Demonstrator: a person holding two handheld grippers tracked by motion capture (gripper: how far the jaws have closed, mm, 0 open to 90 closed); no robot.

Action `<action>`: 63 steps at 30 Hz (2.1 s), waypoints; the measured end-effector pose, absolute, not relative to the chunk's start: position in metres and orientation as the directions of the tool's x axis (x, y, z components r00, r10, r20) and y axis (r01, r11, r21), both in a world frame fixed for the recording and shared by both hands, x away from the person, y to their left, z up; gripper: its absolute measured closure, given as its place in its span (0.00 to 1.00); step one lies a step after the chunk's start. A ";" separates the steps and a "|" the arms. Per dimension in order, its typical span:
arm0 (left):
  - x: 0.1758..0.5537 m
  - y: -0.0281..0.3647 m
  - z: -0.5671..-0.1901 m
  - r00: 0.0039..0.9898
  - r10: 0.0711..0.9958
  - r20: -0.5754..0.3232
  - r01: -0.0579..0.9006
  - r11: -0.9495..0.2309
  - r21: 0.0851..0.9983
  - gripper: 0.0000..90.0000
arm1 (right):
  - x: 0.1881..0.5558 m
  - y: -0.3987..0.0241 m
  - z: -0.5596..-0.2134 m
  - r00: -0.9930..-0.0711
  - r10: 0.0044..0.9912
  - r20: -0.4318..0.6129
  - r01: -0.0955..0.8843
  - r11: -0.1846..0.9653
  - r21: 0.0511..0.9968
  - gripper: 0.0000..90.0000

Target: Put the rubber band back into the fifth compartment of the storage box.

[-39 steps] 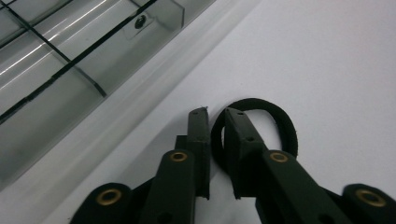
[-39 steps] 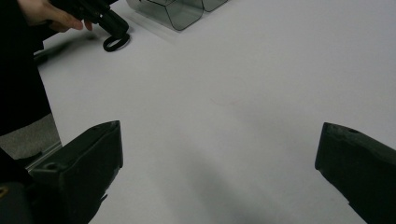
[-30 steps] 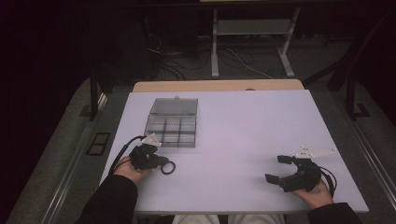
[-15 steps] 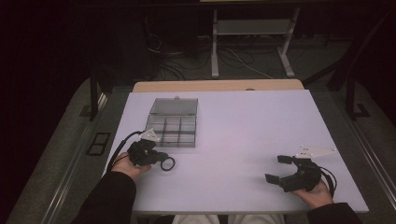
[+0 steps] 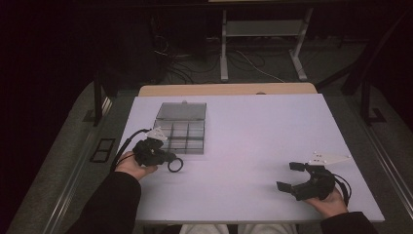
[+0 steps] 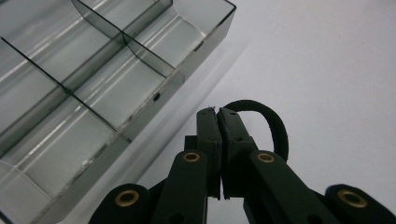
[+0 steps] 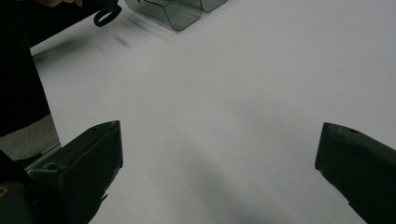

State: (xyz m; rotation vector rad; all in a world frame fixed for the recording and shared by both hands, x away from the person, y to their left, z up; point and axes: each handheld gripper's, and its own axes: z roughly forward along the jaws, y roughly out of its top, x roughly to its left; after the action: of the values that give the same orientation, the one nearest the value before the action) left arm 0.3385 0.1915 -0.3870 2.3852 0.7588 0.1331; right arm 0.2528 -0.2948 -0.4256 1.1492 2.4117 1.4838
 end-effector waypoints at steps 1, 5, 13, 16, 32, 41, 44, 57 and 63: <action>0.339 0.191 -0.386 0.831 0.549 -0.086 0.485 -0.642 0.594 0.97 | 0.253 -0.295 -0.426 -0.714 0.634 0.297 0.551 0.247 0.797 0.01; 0.342 0.190 -0.380 0.832 0.549 -0.077 0.480 -0.643 0.597 0.97 | 0.253 -0.295 -0.426 -0.714 0.634 0.296 0.550 0.246 0.798 0.01; 0.347 0.188 -0.367 0.837 0.544 -0.063 0.468 -0.651 0.597 0.97 | 0.253 -0.295 -0.426 -0.713 0.634 0.298 0.551 0.245 0.798 0.01; 0.349 0.187 -0.363 0.837 0.544 -0.060 0.464 -0.646 0.605 0.97 | 0.253 -0.296 -0.426 -0.713 0.634 0.298 0.551 0.245 0.798 0.01; 0.365 0.183 -0.341 0.839 0.543 -0.036 0.445 -0.647 0.620 0.97 | 0.253 -0.296 -0.426 -0.714 0.634 0.297 0.550 0.245 0.798 0.01; 0.375 0.185 -0.337 0.825 0.565 -0.026 0.456 -0.638 0.620 0.97 | 0.253 -0.296 -0.426 -0.713 0.634 0.298 0.552 0.247 0.796 0.01; 0.380 0.187 -0.337 0.818 0.575 -0.024 0.460 -0.628 0.628 0.97 | 0.253 -0.296 -0.426 -0.713 0.635 0.297 0.552 0.247 0.796 0.01; 0.398 0.194 -0.337 0.775 0.632 -0.027 0.492 -0.576 0.652 0.97 | 0.253 -0.297 -0.427 -0.713 0.635 0.298 0.554 0.249 0.795 0.01; 0.406 0.196 -0.341 0.752 0.658 -0.034 0.512 -0.551 0.658 0.97 | 0.253 -0.298 -0.427 -0.712 0.635 0.298 0.555 0.250 0.794 0.01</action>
State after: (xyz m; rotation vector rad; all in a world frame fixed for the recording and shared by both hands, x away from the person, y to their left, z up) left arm 0.4060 0.1963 -0.3411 2.2804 0.8731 0.2835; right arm 0.2530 -0.2976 -0.4266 1.1537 2.4162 1.4773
